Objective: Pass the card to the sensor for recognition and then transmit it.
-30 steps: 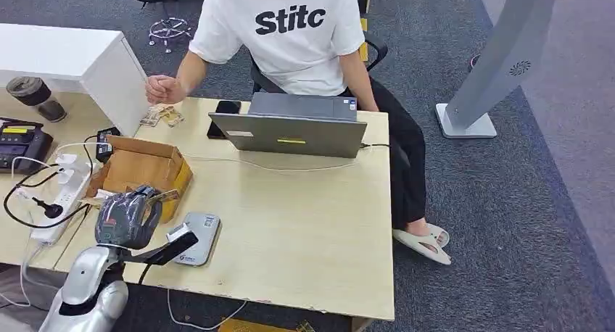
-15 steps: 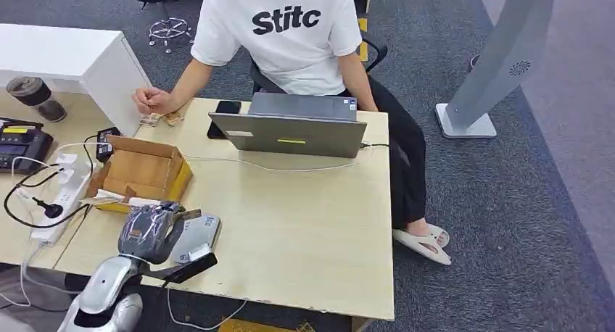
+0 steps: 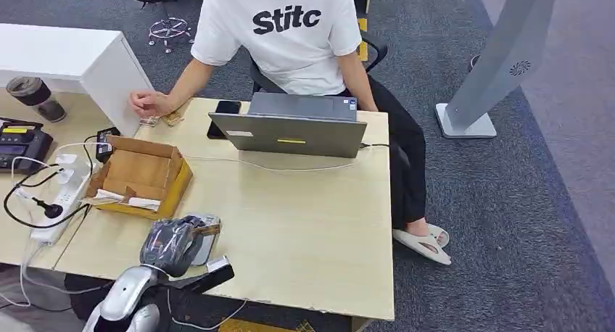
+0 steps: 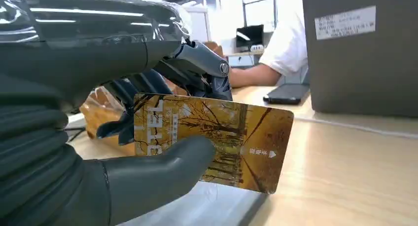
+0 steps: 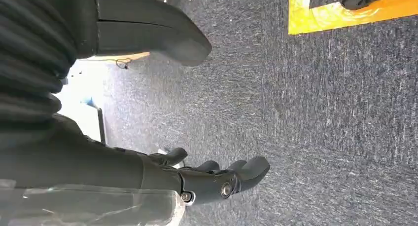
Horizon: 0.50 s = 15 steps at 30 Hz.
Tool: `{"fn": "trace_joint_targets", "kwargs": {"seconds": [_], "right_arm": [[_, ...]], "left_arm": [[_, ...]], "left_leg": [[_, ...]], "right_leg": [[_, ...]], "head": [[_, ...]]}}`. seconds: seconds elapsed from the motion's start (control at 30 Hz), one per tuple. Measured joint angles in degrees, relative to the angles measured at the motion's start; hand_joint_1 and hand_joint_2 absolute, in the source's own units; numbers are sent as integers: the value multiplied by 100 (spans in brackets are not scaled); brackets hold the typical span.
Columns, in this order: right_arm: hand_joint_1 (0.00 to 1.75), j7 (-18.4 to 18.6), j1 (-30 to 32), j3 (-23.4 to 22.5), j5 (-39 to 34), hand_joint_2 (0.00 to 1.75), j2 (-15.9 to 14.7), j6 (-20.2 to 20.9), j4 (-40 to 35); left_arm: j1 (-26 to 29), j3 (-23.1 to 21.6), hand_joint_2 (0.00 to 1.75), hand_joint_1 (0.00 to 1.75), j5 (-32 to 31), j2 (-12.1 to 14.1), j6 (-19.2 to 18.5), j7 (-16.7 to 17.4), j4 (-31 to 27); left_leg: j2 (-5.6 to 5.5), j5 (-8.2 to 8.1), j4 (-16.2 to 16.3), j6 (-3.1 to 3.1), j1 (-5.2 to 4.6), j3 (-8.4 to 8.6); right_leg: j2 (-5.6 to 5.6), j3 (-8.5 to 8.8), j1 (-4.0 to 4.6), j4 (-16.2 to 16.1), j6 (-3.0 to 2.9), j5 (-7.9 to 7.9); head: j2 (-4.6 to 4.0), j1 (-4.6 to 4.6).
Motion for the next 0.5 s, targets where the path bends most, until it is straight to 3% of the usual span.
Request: {"fn": "trace_joint_targets", "kwargs": {"seconds": [0.5], "right_arm": [[0,101,-59,74,-105,175,0,81,48]], "left_arm": [[71,33,175,175,-79,-157,-61,7,319]], "left_leg": [[-1,0,0,0,0,1]], "right_leg": [[-2,3,0,0,0,0]], "head": [[0,0]]}}
